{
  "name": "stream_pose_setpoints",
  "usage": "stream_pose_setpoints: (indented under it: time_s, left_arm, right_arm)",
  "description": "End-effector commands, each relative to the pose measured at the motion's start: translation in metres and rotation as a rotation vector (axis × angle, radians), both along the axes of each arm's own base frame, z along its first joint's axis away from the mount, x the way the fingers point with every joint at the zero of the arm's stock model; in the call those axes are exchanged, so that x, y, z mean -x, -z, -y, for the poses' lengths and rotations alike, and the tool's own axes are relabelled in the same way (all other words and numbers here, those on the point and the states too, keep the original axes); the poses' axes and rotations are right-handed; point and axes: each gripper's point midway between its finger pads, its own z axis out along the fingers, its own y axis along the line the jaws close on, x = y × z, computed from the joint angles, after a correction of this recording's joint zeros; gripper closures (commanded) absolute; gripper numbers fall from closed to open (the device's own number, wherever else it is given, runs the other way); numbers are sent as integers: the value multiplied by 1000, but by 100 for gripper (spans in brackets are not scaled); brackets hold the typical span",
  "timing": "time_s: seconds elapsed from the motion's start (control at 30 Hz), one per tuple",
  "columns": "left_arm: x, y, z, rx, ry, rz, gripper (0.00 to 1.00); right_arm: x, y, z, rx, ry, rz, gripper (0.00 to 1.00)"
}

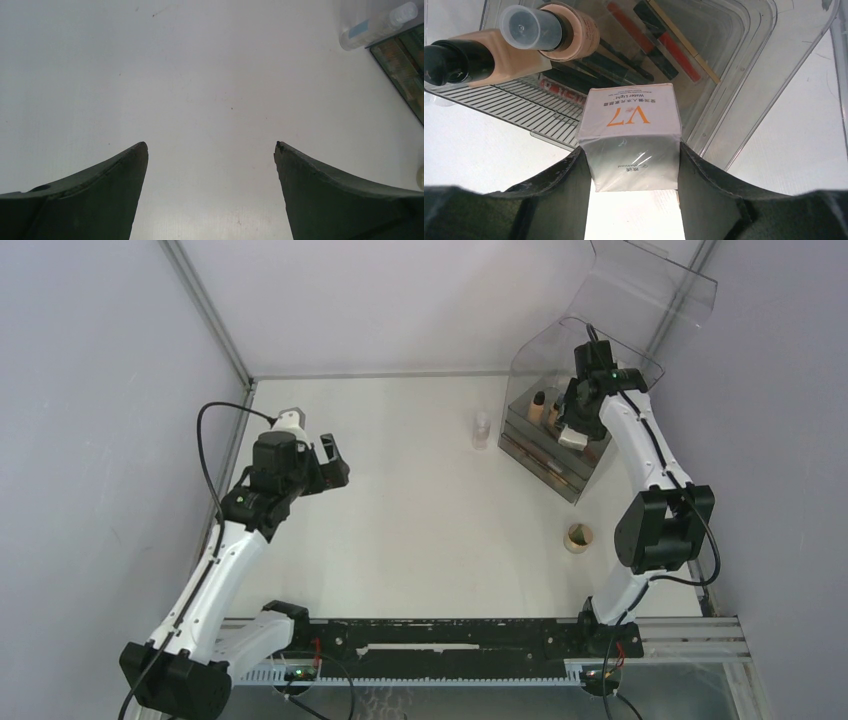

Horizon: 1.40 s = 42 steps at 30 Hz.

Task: Organize the makeup
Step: Place the makeup in the storage box.

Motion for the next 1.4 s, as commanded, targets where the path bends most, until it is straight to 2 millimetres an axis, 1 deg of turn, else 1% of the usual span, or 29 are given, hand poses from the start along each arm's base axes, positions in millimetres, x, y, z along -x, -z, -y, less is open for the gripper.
stream_pose_setpoints:
  time_s: [0.0, 0.13, 0.3, 0.43, 0.5, 0.57, 0.7, 0.77, 0.83, 0.9, 0.97, 1.03, 1.07, 1.1, 1.13, 1.23, 1.3, 1.37]
  left_arm:
    - [2, 1, -8, -29, -11, 24, 0]
    - [4, 0, -9, -33, -15, 30, 0]
    - [5, 0, -11, -38, -21, 30, 0]
    - [3, 0, -10, -36, -20, 28, 0]
    - [3, -1, -10, -35, -20, 29, 0]
    - [3, 0, -10, -34, -22, 28, 0]
    - [4, 1, -8, -29, -9, 25, 0]
    - [3, 0, -7, -24, -5, 29, 0]
    - [4, -1, -7, -25, -6, 37, 0]
    - [3, -3, -8, -24, -8, 47, 0]
    - [2, -5, -5, -18, 3, 54, 0]
    - [1, -7, -3, -11, 11, 59, 0]
    - [1, -8, -3, -8, 14, 62, 0]
    - [1, -8, -3, -7, 13, 63, 0]
    - [0, -8, -3, -7, 11, 65, 0]
    - [-1, -9, -3, -5, 8, 70, 0]
    - [-2, -9, -3, -4, 4, 74, 0]
    - [-4, -8, -3, -2, -1, 75, 0]
  right_arm:
    - [-9, -20, 7, 7, 47, 86, 66]
    - [-15, -15, 16, 12, 68, 65, 64]
    - [-21, -8, 19, -1, 78, 58, 56]
    - [-22, -1, 18, -1, 76, 35, 35]
    - [-21, -3, 18, 10, 77, 40, 30]
    - [-20, -10, 20, 20, 83, 59, 29]
    - [-18, -33, 21, 30, 84, 136, 27]
    - [-15, -50, 19, 37, 72, 180, 27]
    - [-10, -75, 10, 48, 39, 256, 27]
    - [-4, -96, -3, 51, -6, 331, 27]
    - [4, -113, -24, 32, -70, 396, 27]
    - [16, -122, -45, 47, -136, 436, 27]
    - [23, -122, -56, 54, -176, 446, 27]
    - [32, -121, -66, 60, -211, 451, 28]
    - [42, -116, -74, 68, -240, 442, 27]
    - [80, -78, -99, 49, -341, 362, 27]
    - [110, -47, -102, 45, -341, 288, 25]
    - [137, -8, -101, 27, -315, 198, 25]
